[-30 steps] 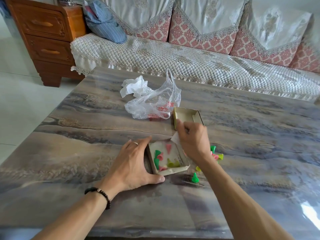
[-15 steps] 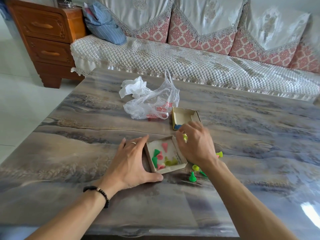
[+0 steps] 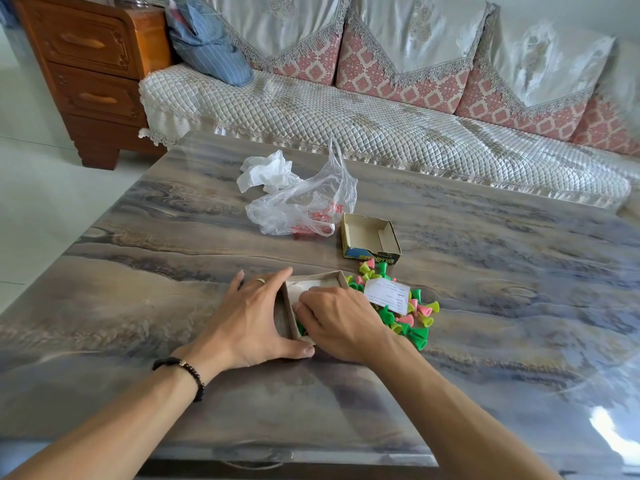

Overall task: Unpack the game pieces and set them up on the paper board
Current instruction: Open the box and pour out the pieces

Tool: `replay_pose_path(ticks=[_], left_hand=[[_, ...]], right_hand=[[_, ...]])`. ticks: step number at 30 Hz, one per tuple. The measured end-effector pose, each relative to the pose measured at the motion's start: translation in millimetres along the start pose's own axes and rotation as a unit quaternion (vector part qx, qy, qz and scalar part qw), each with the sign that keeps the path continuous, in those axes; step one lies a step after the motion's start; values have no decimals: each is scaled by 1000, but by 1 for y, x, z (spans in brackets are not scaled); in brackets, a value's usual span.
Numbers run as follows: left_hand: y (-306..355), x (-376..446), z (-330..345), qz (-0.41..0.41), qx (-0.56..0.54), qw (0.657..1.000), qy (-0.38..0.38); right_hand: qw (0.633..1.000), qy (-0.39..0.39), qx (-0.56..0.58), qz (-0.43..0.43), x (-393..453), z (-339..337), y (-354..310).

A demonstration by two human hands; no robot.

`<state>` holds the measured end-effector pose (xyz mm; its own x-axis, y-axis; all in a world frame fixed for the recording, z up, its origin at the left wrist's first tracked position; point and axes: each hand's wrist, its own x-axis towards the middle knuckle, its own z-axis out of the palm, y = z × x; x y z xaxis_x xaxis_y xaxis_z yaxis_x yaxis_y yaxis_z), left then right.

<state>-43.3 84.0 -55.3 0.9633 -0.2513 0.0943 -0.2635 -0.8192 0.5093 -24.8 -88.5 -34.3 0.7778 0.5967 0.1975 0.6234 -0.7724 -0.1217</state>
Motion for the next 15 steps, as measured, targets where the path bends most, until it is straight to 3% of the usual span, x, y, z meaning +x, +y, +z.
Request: replay_pose_path(ticks=[7, 15], left_hand=[[0, -3, 0, 19, 2, 1000, 10], [1, -5, 1, 8, 23, 1000, 19]], right_hand=[[999, -9, 4, 53, 6, -2, -2], [995, 73, 23, 56, 12, -1, -2]])
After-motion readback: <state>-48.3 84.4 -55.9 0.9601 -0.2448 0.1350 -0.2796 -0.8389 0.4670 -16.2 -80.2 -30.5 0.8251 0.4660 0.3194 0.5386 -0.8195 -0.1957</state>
